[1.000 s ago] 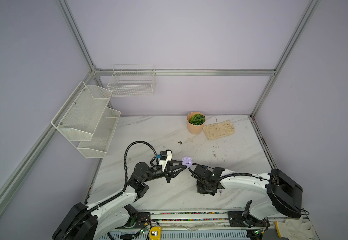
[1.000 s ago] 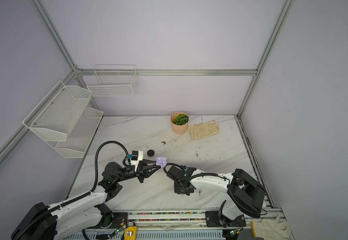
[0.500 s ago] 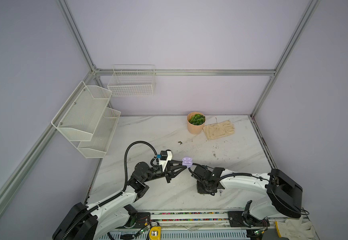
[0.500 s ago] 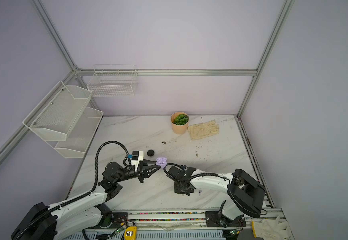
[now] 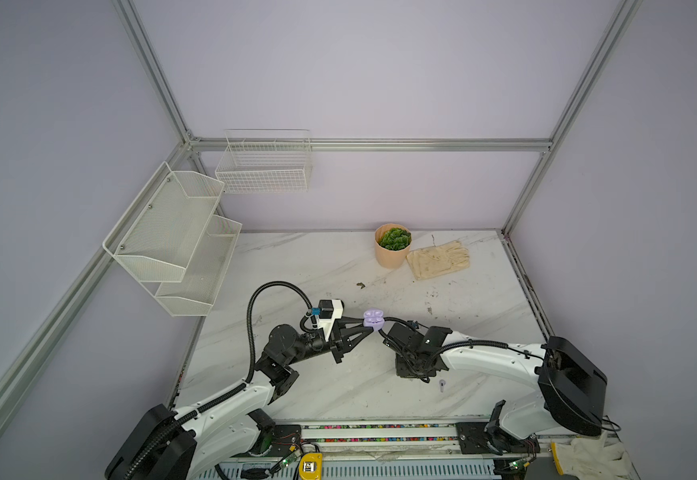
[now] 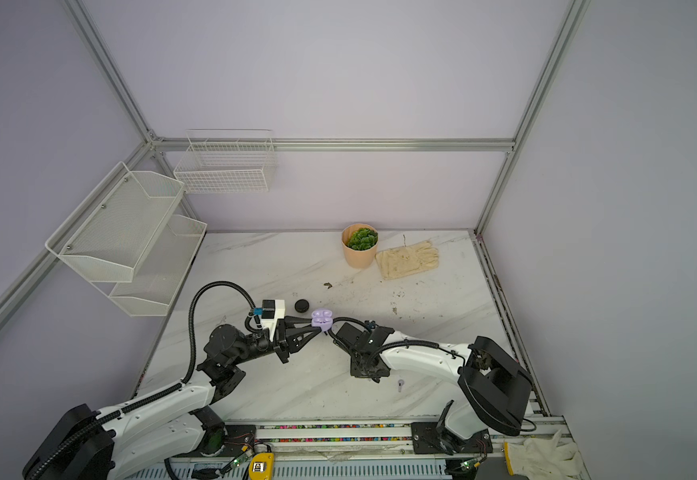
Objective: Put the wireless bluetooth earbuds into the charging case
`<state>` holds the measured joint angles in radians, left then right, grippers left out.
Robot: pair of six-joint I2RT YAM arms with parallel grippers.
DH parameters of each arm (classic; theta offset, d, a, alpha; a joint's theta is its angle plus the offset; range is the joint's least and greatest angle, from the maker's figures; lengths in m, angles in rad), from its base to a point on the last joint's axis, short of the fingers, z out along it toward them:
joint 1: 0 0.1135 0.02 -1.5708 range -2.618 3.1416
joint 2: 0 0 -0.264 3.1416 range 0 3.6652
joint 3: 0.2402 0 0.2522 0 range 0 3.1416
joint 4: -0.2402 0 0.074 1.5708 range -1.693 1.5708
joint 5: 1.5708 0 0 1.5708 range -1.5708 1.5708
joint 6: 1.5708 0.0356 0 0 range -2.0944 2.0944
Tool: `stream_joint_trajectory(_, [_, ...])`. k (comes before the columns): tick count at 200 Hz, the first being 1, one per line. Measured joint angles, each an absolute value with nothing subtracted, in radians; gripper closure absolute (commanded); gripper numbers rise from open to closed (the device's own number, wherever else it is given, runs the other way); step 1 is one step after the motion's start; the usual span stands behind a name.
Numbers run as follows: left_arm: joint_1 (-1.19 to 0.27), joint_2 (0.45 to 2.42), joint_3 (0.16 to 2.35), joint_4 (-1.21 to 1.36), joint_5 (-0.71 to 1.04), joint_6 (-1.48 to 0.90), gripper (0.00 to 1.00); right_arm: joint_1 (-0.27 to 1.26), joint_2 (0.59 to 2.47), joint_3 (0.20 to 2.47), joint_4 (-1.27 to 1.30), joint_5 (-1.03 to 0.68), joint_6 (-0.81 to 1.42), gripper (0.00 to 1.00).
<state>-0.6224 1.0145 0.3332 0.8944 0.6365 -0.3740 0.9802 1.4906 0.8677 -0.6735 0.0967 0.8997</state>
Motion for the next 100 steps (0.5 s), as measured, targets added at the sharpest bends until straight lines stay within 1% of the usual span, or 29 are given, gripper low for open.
stream_joint_trajectory(38, [-0.622, 1.037, 0.333, 0.940, 0.595, -0.379, 1.00, 0.933, 1.492, 0.912, -0.679, 0.137, 0.868, 0.85])
stream_joint_trajectory(62, [-0.622, 1.085, 0.333, 1.008, 0.567, -0.393, 1.00, 0.910, 1.502, 0.941, -0.677, 0.158, 0.850, 0.85])
stream_joint_trajectory(78, [-0.622, 1.122, 0.333, 1.048, 0.560, -0.408, 1.00, 0.902, 1.506, 0.944, -0.667, 0.165, 0.830, 0.82])
stream_joint_trajectory(100, [-0.622, 1.150, 0.333, 1.070, 0.553, -0.419, 1.00, 0.885, 1.521, 0.944, -0.665, 0.161, 0.770, 0.74])
